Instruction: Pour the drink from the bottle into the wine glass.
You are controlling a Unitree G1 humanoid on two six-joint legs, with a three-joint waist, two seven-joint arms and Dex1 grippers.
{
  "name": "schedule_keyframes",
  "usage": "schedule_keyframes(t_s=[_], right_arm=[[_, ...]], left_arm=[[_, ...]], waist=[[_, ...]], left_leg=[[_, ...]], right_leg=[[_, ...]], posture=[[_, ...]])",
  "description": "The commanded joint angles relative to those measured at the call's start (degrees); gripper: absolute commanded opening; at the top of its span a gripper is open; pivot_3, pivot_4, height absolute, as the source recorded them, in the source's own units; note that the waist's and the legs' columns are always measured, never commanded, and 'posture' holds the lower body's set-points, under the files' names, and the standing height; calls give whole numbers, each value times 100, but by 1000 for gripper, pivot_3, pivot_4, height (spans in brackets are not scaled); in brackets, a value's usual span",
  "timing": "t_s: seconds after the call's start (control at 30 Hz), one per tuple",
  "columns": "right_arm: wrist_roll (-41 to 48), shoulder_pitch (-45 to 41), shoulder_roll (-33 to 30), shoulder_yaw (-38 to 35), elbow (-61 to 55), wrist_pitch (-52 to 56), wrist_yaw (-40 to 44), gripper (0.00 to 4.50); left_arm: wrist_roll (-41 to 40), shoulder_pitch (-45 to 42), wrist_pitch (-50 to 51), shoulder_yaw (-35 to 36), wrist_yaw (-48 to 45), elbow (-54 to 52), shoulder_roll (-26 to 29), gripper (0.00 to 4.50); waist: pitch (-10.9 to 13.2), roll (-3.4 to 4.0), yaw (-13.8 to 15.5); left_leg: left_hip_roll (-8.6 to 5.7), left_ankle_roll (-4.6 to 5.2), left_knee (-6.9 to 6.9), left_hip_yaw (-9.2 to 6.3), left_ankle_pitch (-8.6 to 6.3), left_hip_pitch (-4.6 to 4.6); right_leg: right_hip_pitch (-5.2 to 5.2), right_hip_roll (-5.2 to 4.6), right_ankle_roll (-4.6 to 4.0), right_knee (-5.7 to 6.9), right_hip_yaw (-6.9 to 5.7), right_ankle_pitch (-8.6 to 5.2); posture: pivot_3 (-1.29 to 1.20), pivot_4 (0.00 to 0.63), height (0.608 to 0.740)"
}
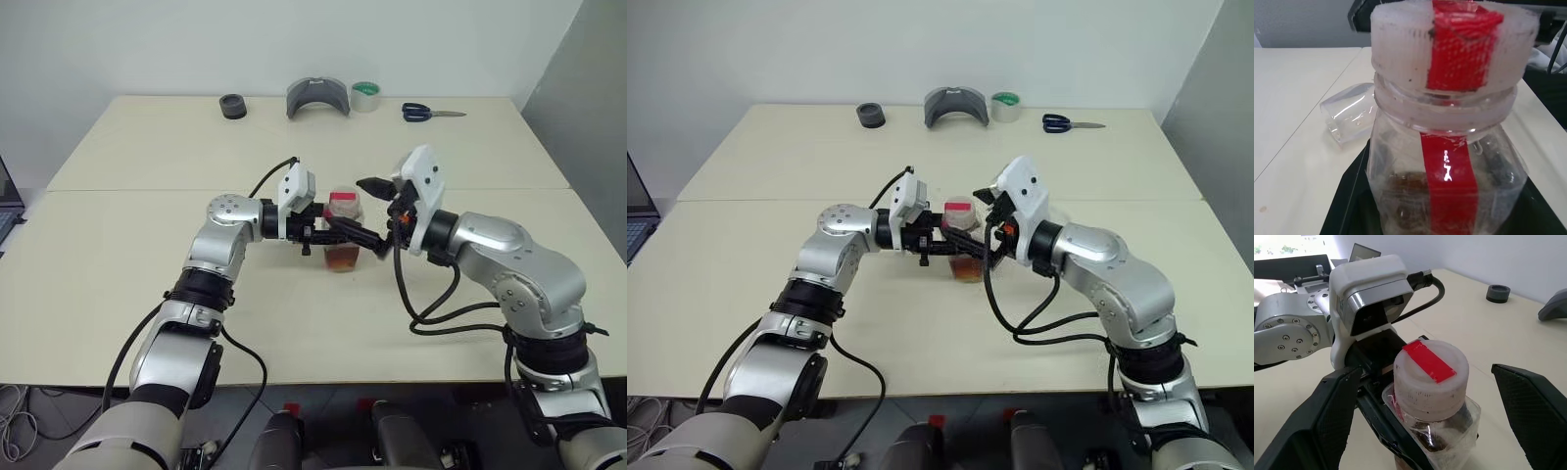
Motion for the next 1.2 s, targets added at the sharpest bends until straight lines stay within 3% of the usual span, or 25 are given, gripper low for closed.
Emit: schedule_keyframes(t_s=[0.03,0.13,0.33,0.73,0.9,1.07,1.2], right_arm=[[-154,-188,62,31,-24,-300,18,4500],[-218,-195,124,24,21,-383,-1,3923],[-334,-187,142,29,5,-481,26,1849],[-1449,36,-222,464,-295,-1765,139,1742],[-830,414,-34,-284,-670,-1310,-32,1741],[-348,1717,-103,-1325,-1306,-497,-446,1741],[-956,2620,-227,-1281,-1206,-493,-948,1741]], left_arm=[[-60,-117,-98,97,24,-229,8,1797],[-61,-114,-102,96,25,-224,5,1797],[-62,-92,-107,86,36,-237,-9,1796],[-108,62,-8,85,100,-426,-7,1793],[-100,126,24,117,178,-489,13,1793],[-120,254,78,291,393,-538,165,1793],[-159,368,153,403,561,-660,263,1793]], waist=[[0,0,0],[0,0,2],[0,0,1],[0,0,2],[0,0,10],[-1,-2,58],[0,0,59]], left_leg=[[0,0,0,-1,0,0],[-1,0,0,-1,0,-1],[0,0,0,-1,0,0],[0,0,0,0,0,0],[1,0,0,-4,0,-1],[0,0,-1,-9,0,-2],[-2,0,-2,-1,0,-1]], right_leg=[[0,0,0,0,0,0],[0,-1,0,0,0,0],[0,0,0,0,0,0],[0,0,0,-1,0,0],[0,0,0,0,-2,0],[5,-6,-1,-5,-6,0],[3,-5,0,-2,1,0]], posture=[[0,150,740],[0,150,740],[0,150,740],[0,150,740],[0,150,740],[0,150,740],[0,150,740]])
